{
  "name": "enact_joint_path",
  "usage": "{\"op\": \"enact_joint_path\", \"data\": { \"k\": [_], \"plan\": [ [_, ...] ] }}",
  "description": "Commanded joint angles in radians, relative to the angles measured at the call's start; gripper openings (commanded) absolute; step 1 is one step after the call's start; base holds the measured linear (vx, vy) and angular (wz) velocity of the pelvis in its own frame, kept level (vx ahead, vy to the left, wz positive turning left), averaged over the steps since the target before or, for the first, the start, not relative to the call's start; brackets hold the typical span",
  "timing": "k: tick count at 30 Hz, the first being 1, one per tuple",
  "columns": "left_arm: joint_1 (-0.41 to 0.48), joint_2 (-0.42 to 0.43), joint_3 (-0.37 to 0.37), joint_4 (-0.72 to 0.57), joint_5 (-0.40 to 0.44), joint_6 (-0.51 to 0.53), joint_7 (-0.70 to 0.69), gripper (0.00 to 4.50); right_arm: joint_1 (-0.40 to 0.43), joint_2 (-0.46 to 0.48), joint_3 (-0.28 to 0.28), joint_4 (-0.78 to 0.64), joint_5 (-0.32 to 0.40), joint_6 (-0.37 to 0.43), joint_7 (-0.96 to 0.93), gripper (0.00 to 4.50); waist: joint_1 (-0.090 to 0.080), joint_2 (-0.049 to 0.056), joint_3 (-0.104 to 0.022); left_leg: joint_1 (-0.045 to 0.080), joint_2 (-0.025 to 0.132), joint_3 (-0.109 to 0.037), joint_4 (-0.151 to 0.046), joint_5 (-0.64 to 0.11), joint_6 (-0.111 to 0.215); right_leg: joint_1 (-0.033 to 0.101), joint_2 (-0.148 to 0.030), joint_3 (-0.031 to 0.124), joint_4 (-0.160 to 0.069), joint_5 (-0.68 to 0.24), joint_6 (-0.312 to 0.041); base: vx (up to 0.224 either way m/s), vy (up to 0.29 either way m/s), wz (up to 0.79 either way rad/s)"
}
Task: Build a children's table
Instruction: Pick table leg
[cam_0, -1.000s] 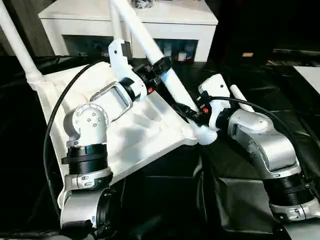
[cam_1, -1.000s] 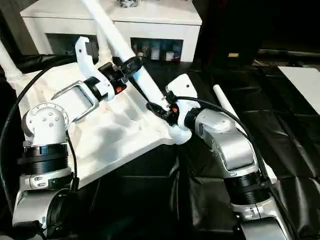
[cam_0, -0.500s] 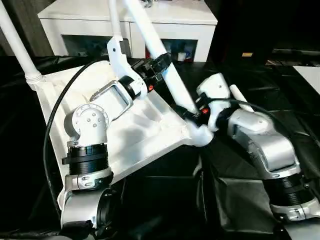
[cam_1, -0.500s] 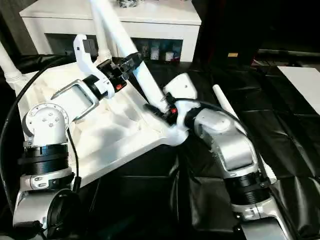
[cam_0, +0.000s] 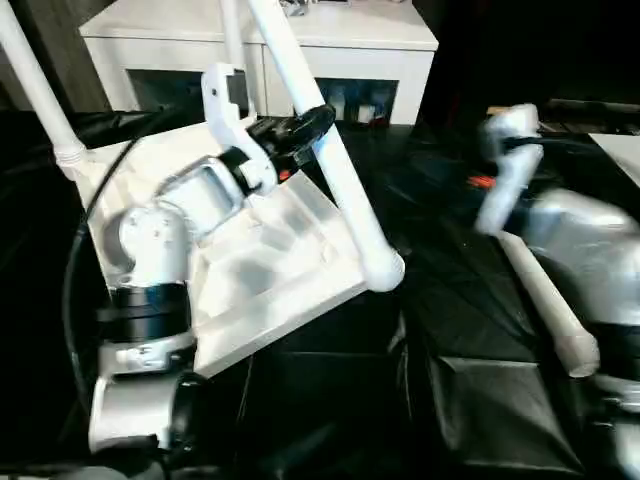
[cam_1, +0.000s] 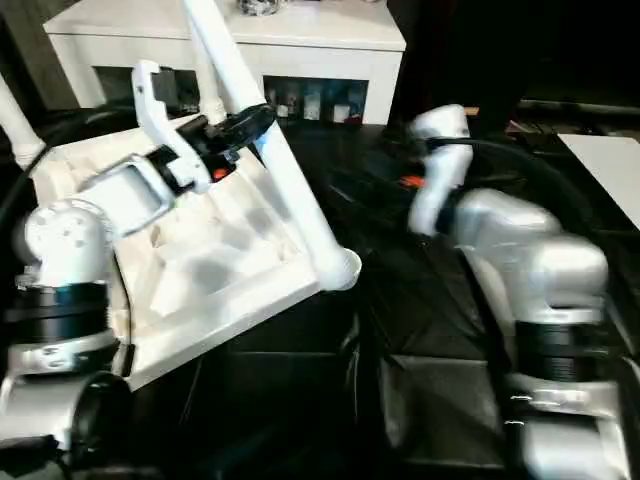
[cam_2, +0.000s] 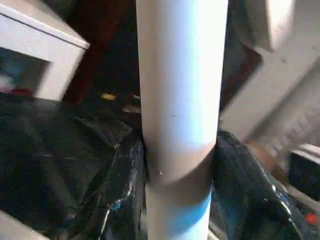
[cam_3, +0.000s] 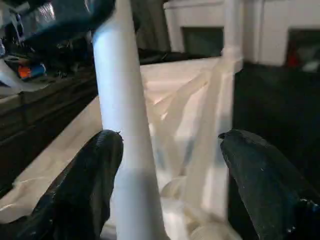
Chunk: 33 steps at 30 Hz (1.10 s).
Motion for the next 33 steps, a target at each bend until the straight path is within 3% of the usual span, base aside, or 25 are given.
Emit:
{"op": "enact_joint_path", "data": {
  "k": [1, 6, 15, 23, 27, 33],
  "plan": [
    [-0.017, 0.012, -0.021, -0.029, -0.02, 0.009, -0.027, 1.71, 0.002, -0.02, -0.002, -0.007, 0.021, 0.026, 0.016, 3.56, 0.003, -0.013, -0.077, -0.005, 0.013, 0.004, -0.061, -0.026, 0.063, 0.07, -0.058, 0.052, -0.058, -0.13, -0.211, 0.0, 0.0, 0.0],
    [-0.017, 0.027, -0.034, -0.036, -0.027, 0.017, -0.06, 1.71, 0.019, -0.04, 0.015, -0.046, 0.061, 0.078, 0.053, 3.56, 0.003, -0.015, -0.075, -0.004, 0.012, 0.003, -0.062, -0.047, 0.047, 0.069, -0.057, 0.051, -0.067, -0.211, -0.172, 0.0, 0.0, 0.0],
    [-0.028, 0.038, -0.021, -0.045, -0.084, 0.047, -0.107, 1.71, 0.013, -0.048, 0.063, -0.048, 0.039, 0.074, 0.049, 3.56, 0.005, -0.014, -0.078, -0.006, 0.013, 0.003, -0.061, -0.021, 0.044, 0.068, -0.057, 0.051, -0.06, -0.163, -0.189, 0.0, 0.0, 0.0],
    [0.011, 0.101, -0.124, -0.116, -0.073, 0.014, -0.278, 1.7, 0.019, -0.073, 0.139, -0.051, 0.026, 0.063, 0.12, 3.56, 0.003, -0.015, -0.074, -0.004, 0.015, 0.004, -0.064, -0.045, 0.037, 0.066, -0.059, 0.053, -0.063, -0.204, -0.176, 0.0, 0.0, 0.0],
    [-0.002, 0.11, -0.136, -0.115, -0.074, -0.002, -0.309, 1.7, 0.017, -0.086, 0.174, -0.061, 0.038, 0.057, 0.166, 3.56, 0.004, -0.016, -0.073, -0.002, 0.017, 0.004, -0.064, -0.049, 0.033, 0.064, -0.059, 0.054, -0.065, -0.218, -0.166, 0.0, 0.0, 0.0],
    [-0.016, 0.12, -0.153, -0.122, -0.089, -0.026, -0.376, 1.7, 0.019, -0.094, 0.225, -0.066, 0.033, 0.041, 0.222, 3.56, 0.004, -0.019, -0.075, -0.005, 0.017, 0.003, -0.063, -0.034, 0.036, 0.067, -0.06, 0.054, -0.059, -0.183, -0.185, 0.0, 0.0, 0.0]
  ]
}}
